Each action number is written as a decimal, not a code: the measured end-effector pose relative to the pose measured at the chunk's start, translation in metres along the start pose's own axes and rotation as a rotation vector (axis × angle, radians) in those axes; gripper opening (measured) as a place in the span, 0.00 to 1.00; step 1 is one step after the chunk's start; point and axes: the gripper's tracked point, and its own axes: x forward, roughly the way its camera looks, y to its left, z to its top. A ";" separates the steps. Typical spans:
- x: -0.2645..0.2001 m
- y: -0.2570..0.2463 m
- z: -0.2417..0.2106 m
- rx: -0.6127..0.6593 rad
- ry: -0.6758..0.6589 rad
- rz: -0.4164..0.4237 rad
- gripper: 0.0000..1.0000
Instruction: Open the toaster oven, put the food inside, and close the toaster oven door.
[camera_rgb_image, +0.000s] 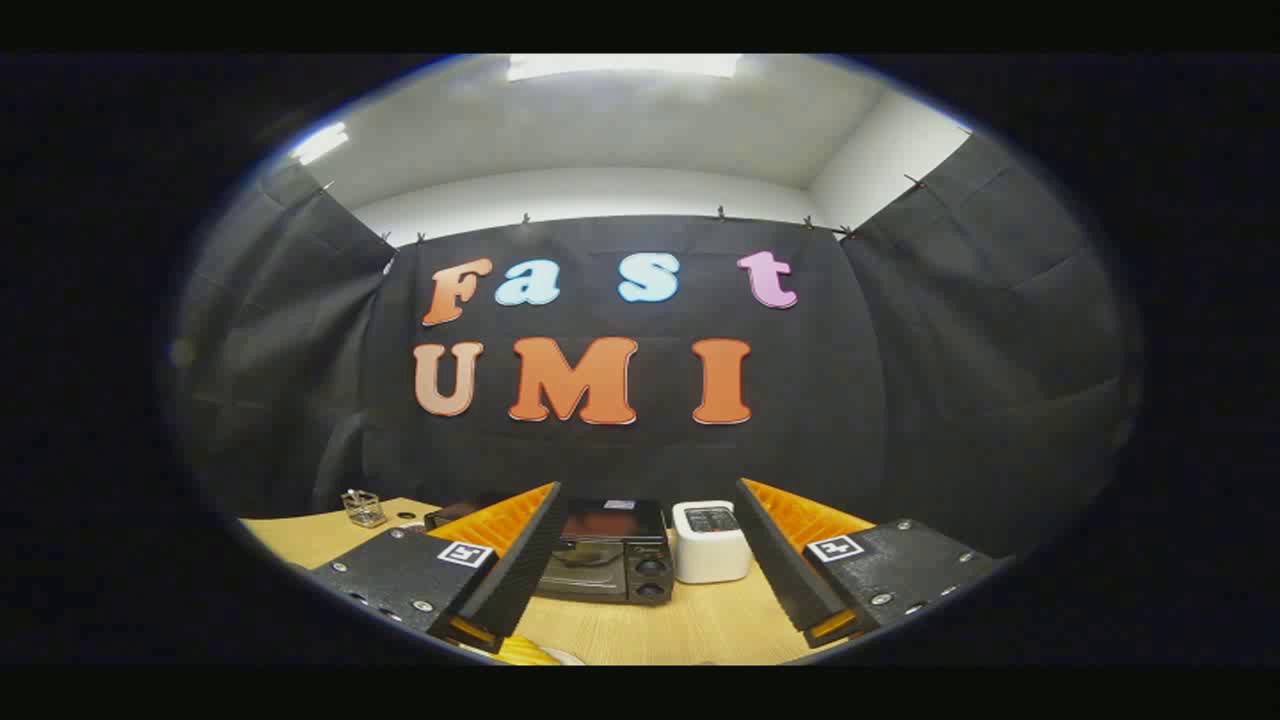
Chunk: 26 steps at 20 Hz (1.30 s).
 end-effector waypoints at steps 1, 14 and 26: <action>-0.001 0.003 0.000 0.008 -0.005 0.004 0.98; 0.009 0.025 0.006 0.005 -0.022 0.057 0.98; 0.071 0.091 -0.050 -0.008 0.084 0.166 0.98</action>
